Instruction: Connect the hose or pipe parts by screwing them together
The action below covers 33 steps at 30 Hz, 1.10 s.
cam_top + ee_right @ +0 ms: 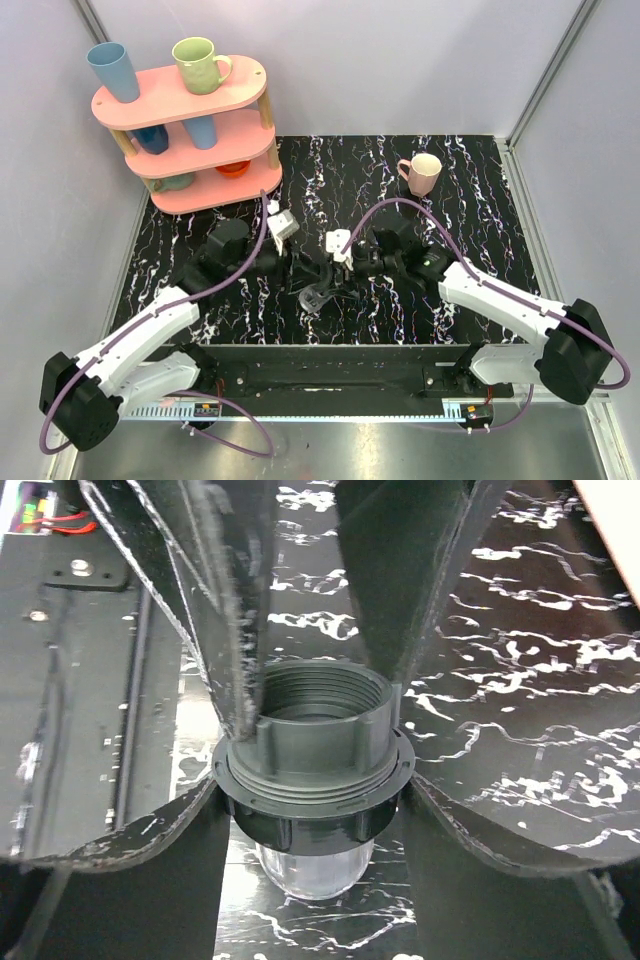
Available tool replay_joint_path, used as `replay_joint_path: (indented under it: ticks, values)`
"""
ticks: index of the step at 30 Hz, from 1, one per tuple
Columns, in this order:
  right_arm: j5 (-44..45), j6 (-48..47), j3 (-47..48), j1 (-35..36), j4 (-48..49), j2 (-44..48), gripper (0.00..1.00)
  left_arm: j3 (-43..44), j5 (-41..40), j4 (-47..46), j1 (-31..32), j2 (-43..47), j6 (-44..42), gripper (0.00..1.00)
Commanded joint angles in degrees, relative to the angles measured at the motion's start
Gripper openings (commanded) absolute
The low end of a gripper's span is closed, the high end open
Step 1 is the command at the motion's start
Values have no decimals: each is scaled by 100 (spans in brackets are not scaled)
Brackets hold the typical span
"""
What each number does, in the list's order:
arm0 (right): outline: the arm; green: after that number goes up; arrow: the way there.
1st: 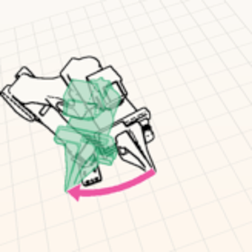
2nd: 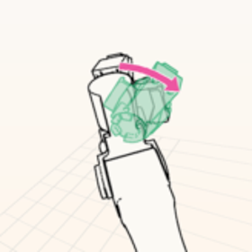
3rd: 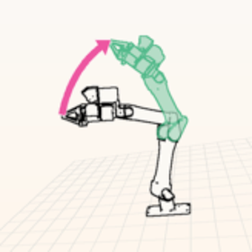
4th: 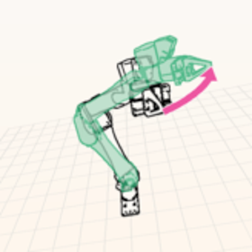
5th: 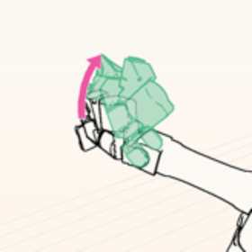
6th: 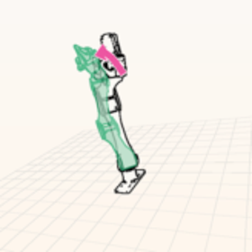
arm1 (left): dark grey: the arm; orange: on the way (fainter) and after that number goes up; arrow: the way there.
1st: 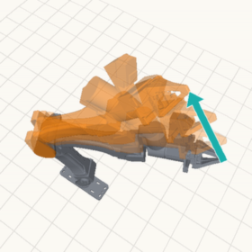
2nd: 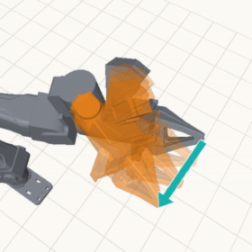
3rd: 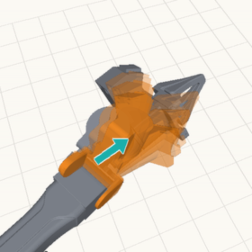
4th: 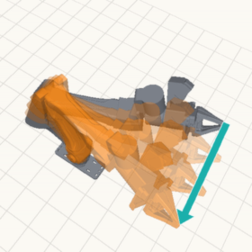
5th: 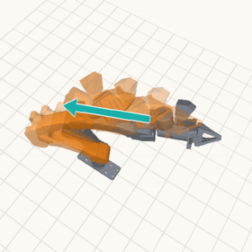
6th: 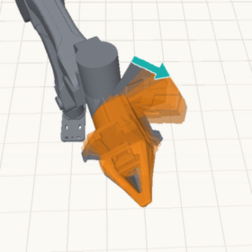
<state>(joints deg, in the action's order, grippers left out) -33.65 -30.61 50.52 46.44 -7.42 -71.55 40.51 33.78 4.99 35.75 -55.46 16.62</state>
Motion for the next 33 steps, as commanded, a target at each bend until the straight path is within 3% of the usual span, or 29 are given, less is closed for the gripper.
replay_joint_path:
  ticks: [1, 4, 5, 8, 9, 14, 17, 18, 23, 26, 30, 33]
  values:
    - [-1477, 284, 493, 32, 259, -122, 0, 53, 1851, -519, 108, 159, -3519, 53]
    - [-1654, 301, 546, 6, 136, -158, 0, 343, 2010, 554, 108, -25, -5049, 61]
    - [-1662, 301, 564, 6, 101, -184, 0, 439, 1984, 668, 108, -43, -5168, 64]
    - [-1549, 266, 538, -3, -5, -132, 0, 423, 1712, 635, 108, 26, -4995, 97]
    - [-1435, 257, 512, -12, -5, -105, 0, 362, 1450, 321, 99, 96, -4802, 99]
    - [-908, 187, 353, -20, -5, 27, 0, -130, 175, -831, 99, 1009, -3010, 99]
    - [-512, 100, 344, -20, 4, 45, 0, -210, -625, -1000, 90, 1555, -1824, 99]
    - [-328, 64, 336, -20, 56, 62, 0, -167, -1053, -939, 90, 1695, -1203, 99]
    - [323, 64, 134, -12, 662, 202, 0, 272, -2030, -317, 90, 1679, 198, 99]
    - [876, -93, -112, 67, 1172, 343, 0, 395, -2838, 140, 90, 1530, 1709, 98]
    - [1316, -296, -463, 164, 1699, 536, 0, 475, -3272, 721, 55, 1389, 3964, 96]
    - [1431, -393, -526, 234, 1762, 625, 0, 510, -3176, 1012, 46, 1240, 4995, 95]
